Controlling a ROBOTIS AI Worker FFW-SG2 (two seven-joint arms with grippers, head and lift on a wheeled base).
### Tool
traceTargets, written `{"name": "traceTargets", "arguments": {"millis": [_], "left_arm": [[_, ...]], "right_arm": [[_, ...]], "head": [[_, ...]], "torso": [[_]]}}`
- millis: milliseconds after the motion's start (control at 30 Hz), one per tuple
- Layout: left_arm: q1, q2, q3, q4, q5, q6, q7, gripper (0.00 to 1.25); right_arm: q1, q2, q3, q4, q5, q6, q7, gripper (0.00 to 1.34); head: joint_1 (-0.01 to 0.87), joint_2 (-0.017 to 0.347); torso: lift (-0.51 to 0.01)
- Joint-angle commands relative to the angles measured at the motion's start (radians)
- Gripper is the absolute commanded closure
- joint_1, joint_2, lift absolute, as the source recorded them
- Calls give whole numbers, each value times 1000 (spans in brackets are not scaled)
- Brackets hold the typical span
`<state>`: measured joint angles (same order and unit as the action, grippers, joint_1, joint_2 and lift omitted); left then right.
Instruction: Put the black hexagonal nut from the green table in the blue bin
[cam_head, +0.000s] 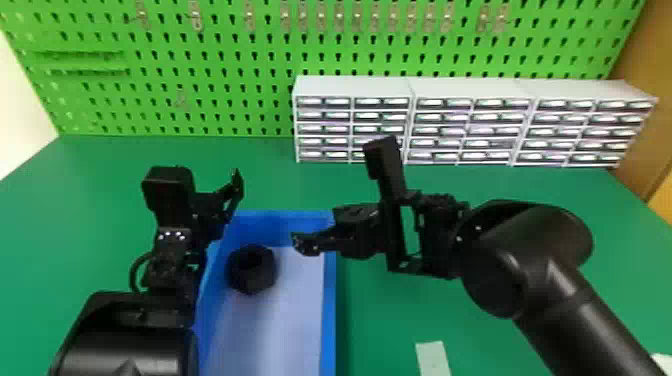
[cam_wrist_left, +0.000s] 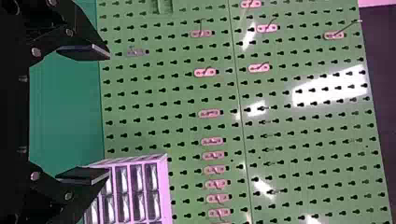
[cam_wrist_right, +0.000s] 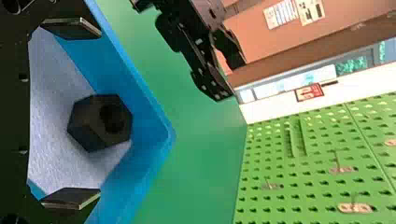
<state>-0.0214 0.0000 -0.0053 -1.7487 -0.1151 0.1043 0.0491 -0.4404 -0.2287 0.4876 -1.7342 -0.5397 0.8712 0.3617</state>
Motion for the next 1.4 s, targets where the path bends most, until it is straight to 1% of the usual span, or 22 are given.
{"name": "traceTargets", "arguments": {"millis": [0,300,433,600,700,900,1000,1133,1367], "left_arm": [[0,-3,-2,1,0,0,0,372],[0,-3,-5,3,0,0,0,372],[1,-3,-5,3,0,0,0,372],[1,-3,-8,3,0,0,0,372],[3,-3,-8,3,0,0,0,372],[3,-3,-12,3,0,0,0,372],[3,-3,-13,3,0,0,0,372],[3,-3,-13,3,0,0,0,372],[5,-3,-16,3,2,0,0,372]], "right_arm": [[8,8,-61,-31,55,0,2,110],[34,28,-225,-107,164,0,0,111],[48,37,-294,-140,199,0,0,111],[63,43,-351,-180,241,-6,-1,113],[75,46,-383,-202,244,-15,-17,113],[123,49,-443,-265,222,-58,-104,113],[143,51,-472,-286,213,-77,-129,113],[180,55,-511,-315,187,-116,-178,113],[216,60,-567,-360,184,-132,-207,113]], "head": [[657,57],[657,57],[657,57],[657,57],[657,57],[657,57],[657,57],[657,57],[657,57]], "torso": [[-95],[-95],[-95],[-95],[-95],[-95],[-95],[-95],[-95]]}}
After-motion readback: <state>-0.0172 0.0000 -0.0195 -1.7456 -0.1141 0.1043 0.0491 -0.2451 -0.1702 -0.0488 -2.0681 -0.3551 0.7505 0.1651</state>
